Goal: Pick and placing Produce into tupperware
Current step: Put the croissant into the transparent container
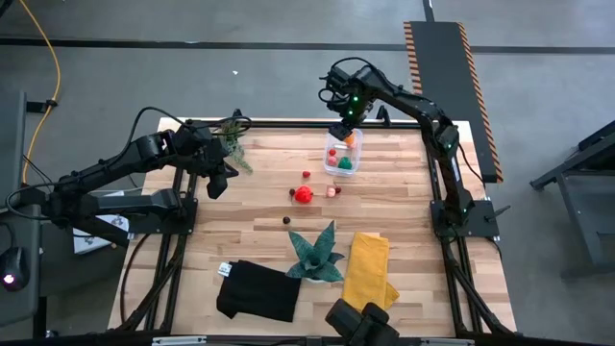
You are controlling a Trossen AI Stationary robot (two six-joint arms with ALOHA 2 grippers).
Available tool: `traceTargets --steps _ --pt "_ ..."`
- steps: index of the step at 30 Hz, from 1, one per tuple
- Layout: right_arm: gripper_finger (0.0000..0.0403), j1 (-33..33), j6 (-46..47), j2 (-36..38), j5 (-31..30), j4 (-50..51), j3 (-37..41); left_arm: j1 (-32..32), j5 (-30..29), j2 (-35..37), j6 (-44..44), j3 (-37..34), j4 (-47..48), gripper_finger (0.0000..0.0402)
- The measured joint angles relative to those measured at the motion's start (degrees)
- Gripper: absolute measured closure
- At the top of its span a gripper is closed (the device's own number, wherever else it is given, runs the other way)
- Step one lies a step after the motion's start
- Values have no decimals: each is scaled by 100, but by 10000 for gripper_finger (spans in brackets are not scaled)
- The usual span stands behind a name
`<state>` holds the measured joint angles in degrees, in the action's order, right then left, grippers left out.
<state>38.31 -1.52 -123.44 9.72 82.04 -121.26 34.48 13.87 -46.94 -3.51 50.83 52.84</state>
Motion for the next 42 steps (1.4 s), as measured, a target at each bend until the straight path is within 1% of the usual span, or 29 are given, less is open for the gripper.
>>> traceTargets --steps 15,21,28,36,42 --pt "194 -155 17 1 17 -643 777 -2 0 0 -40 0 0 401" --pt "194 -173 16 1 15 -820 976 -2 -2 0 -129 0 0 401" --pt "194 -173 17 1 -13 -1012 978 -1 -1 0 -144 0 0 401" --pt "194 -202 4 -1 -227 -1154 978 -1 0 0 -149 0 0 401" --pt "194 -200 152 -1 -267 -1149 975 -2 0 0 -149 0 0 401"
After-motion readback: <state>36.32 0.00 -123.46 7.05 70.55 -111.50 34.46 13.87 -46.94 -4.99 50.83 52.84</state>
